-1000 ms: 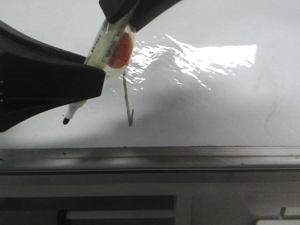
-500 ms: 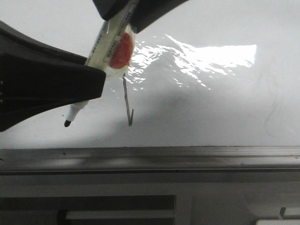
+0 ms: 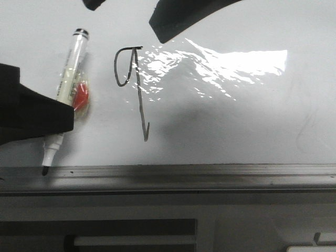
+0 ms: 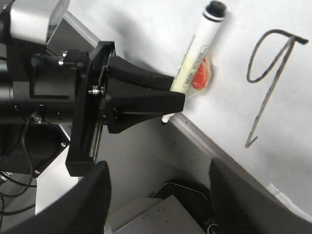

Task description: Write number 9 on whiteboard

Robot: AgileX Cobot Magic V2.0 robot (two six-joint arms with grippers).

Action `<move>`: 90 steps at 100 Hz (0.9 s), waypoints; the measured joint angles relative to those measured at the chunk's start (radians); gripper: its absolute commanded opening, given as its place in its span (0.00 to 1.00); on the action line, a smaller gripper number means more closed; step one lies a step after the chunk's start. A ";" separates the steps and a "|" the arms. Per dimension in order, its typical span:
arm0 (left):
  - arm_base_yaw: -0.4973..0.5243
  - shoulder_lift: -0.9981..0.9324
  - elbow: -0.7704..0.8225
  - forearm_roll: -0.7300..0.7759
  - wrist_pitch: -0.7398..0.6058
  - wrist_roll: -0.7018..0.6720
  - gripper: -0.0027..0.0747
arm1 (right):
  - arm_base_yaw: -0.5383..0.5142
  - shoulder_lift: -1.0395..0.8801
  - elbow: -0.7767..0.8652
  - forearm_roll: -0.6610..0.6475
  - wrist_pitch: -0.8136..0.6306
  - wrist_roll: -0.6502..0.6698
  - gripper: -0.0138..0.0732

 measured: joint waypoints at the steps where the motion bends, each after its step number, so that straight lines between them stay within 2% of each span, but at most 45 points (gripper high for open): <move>1: 0.000 0.000 0.000 -0.006 0.000 0.000 0.01 | 0.000 0.000 0.000 0.000 0.000 0.000 0.61; 18: -0.004 0.000 -0.011 -0.077 0.017 0.000 0.01 | 0.000 0.000 0.000 0.000 0.000 0.000 0.61; 90: -0.004 0.023 -0.013 -0.112 -0.027 0.025 0.01 | 0.000 0.000 0.000 0.000 0.012 0.000 0.61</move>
